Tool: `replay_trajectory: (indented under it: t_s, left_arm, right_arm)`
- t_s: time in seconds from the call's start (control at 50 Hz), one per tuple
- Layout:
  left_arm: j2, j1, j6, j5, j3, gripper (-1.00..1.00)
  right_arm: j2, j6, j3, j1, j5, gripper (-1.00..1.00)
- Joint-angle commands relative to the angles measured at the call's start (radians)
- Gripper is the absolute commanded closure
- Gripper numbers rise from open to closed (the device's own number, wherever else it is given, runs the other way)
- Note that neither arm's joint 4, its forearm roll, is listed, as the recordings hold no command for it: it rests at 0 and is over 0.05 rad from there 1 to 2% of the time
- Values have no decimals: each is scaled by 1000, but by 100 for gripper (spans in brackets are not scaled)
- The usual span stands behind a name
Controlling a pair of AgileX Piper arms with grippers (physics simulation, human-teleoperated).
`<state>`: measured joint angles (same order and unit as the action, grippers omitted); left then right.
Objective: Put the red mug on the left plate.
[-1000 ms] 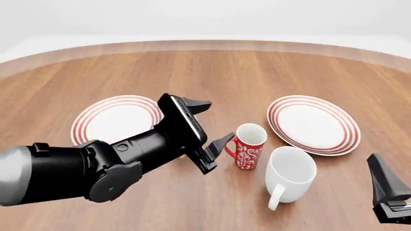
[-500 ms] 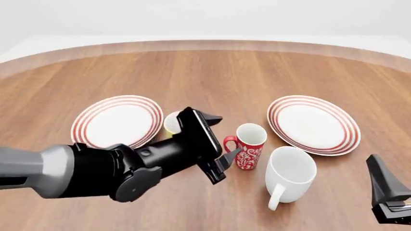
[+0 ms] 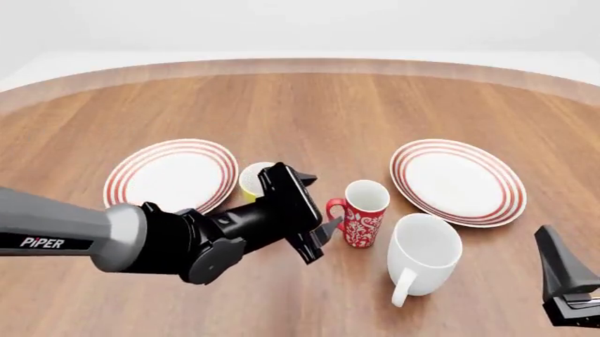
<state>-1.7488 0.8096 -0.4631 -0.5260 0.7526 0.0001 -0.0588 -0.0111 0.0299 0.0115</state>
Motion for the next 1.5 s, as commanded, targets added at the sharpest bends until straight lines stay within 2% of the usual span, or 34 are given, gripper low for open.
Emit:
replay_trajectory:
  t_s: [0.02, 0.64, 1.5]
  left_arm:
    - [-60, -7, -18, -24, 8, -100]
    - [-94, 0, -32, -39, 28, -100]
    - [-211, -35, -72, -19, 125, -100]
  right_arm:
    - [0, 0, 1, -1, -1, -100]
    - [0, 0, -3, -1, 0, -100]
    - [0, 3, 7, -3, -18, -100]
